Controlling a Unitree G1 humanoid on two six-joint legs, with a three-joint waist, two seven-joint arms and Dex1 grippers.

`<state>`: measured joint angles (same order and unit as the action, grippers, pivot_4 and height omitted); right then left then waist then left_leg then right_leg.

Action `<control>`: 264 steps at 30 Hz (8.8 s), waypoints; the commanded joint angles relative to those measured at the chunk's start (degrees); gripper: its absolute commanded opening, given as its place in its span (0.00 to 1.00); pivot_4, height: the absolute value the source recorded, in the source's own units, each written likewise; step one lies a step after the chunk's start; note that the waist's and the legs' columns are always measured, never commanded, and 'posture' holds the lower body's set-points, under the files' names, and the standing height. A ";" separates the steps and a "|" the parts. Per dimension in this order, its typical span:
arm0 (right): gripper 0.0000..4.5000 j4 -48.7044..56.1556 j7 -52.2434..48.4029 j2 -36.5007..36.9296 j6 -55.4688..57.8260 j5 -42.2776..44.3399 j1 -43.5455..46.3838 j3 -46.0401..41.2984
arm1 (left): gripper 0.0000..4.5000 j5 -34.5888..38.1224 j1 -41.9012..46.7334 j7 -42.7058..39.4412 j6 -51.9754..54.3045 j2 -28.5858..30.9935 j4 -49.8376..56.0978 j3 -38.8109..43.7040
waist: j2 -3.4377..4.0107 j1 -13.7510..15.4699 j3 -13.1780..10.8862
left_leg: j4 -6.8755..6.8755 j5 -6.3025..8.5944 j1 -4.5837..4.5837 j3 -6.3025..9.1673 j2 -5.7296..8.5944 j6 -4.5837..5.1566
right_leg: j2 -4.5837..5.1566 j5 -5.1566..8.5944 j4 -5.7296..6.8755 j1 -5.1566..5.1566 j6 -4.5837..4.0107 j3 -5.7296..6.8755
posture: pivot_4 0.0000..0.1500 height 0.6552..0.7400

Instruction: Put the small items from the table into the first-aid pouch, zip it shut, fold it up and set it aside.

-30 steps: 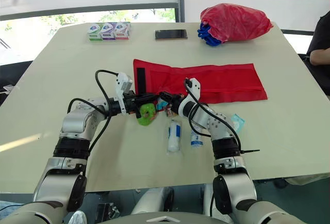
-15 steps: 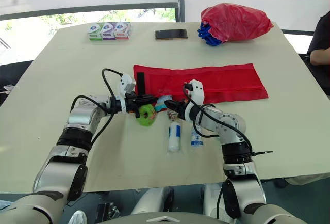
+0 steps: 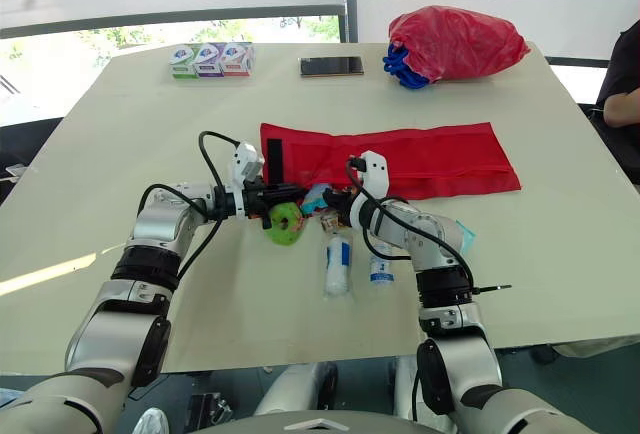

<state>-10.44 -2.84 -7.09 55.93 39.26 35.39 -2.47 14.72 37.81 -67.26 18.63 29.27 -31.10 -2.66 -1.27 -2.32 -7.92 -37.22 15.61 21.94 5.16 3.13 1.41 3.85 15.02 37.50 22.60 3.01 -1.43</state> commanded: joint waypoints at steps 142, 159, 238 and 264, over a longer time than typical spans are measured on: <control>1.00 60.63 -29.81 45.90 -18.23 6.81 -44.38 -25.73 | 0.97 -23.60 25.82 10.51 -33.93 -10.16 -35.09 -8.37 | -0.73 2.18 -0.32 | -0.30 0.17 0.08 -0.03 0.08 0.32 | 0.10 0.02 0.10 -0.17 0.04 0.47 | 1.00 1.00; 1.00 60.95 -27.48 47.12 -18.86 8.22 -44.88 -24.70 | 0.86 -25.98 25.63 17.81 -35.33 -13.66 -39.26 -8.24 | -0.75 2.11 -0.32 | -0.33 0.17 0.06 -0.05 0.11 0.33 | 0.10 0.01 0.13 -0.18 0.05 0.46 | 1.00 1.00; 0.53 60.86 -12.77 40.48 14.93 -8.38 -25.46 23.51 | 0.00 -15.11 13.94 -5.41 -19.57 -6.25 -18.88 -6.93 | -0.72 1.63 -0.25 | -0.90 0.23 0.16 0.00 0.04 0.40 | 0.04 0.01 0.27 -0.15 0.04 0.51 | 1.00 1.00; 0.00 36.99 -16.03 24.83 18.66 -3.80 -9.85 12.32 | 0.00 -10.33 14.24 -4.90 -18.93 -9.10 -16.67 -3.11 | -0.69 1.52 -0.27 | -0.90 0.16 0.26 -0.05 0.09 0.29 | 0.09 0.01 0.32 -0.01 0.03 0.52 | 1.00 1.00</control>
<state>25.74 -17.58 17.25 75.94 35.52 25.18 9.52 2.88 51.66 -72.69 0.14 20.21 -50.09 -7.19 -1.96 -0.80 -8.19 -38.12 15.78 22.20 5.11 3.23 1.70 3.94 15.03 37.82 22.59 3.05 -0.90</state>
